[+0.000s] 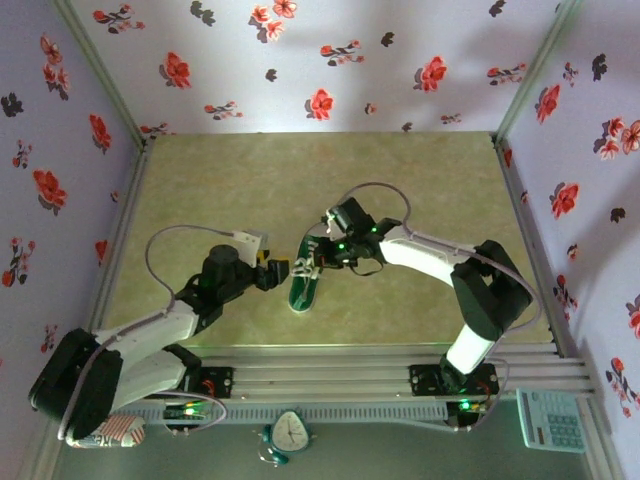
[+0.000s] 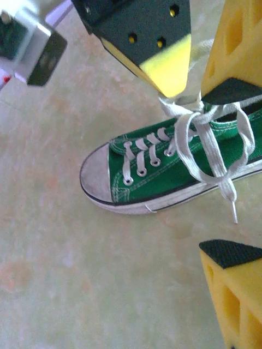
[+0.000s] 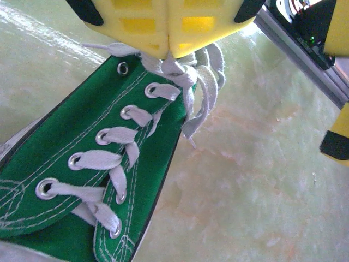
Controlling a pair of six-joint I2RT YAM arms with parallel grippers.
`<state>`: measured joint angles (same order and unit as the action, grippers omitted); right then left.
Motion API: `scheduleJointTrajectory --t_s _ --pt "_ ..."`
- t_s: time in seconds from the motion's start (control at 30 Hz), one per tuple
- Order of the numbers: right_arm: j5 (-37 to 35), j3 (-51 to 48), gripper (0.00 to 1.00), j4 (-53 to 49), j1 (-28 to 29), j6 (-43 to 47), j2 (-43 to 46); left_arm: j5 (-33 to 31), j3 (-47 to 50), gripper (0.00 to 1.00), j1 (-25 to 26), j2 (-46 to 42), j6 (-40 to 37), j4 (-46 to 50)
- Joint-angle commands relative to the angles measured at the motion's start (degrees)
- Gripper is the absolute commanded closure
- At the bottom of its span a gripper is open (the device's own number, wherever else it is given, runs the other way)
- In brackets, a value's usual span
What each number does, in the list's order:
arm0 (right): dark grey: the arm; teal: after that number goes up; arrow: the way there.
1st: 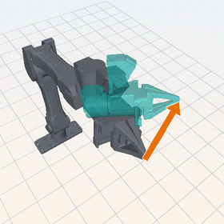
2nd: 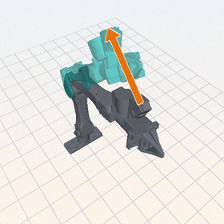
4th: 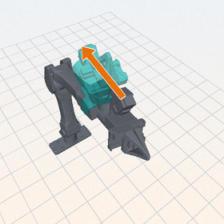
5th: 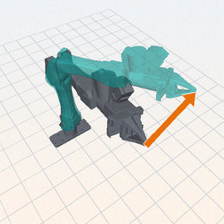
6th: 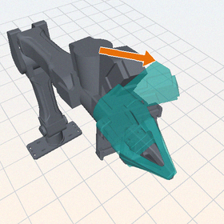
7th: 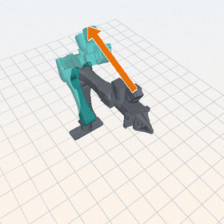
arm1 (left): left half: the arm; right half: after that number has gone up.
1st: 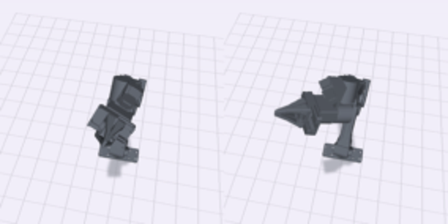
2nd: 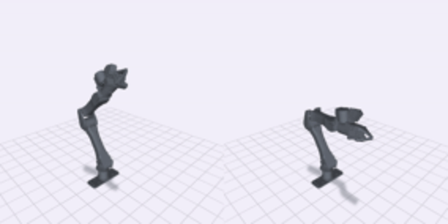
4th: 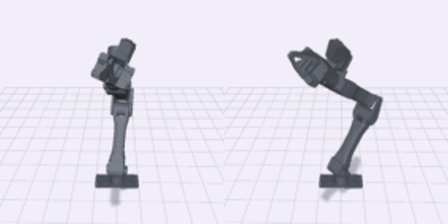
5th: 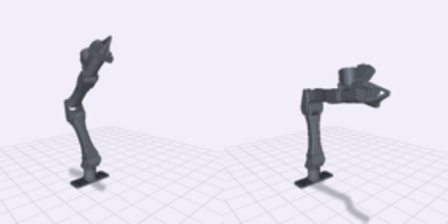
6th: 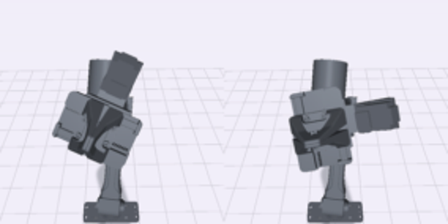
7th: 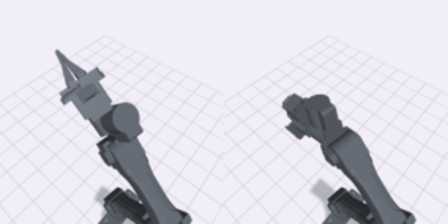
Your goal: Tie the shoes
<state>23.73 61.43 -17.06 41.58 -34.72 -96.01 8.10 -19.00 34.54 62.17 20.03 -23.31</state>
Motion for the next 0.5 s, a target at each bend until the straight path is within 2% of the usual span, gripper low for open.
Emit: scheduleJointTrajectory --t_s 0.0,0.23,0.4,0.47 --pt "1.6 -0.9 1.0 -1.6 -0.9 5.5 0.9 0.2 -0.2 0.33 -1.2 2.1 3.3 0.5" --pt "0.1 -0.3 1.0 -4.4 -1.4 9.5 0.5 6.7 -2.5 0.34 -4.3 9.0 4.9 -0.4" --pt "-0.5 -0.9 1.0 -5.2 -1.4 10.8 1.4 7.1 -2.8 0.34 -4.9 11.6 6.9 -2.6" --pt "-0.2 -1.2 1.0 -5.1 -1.4 11.0 1.5 8.1 -3.9 0.33 -4.9 12.2 4.9 -3.1"
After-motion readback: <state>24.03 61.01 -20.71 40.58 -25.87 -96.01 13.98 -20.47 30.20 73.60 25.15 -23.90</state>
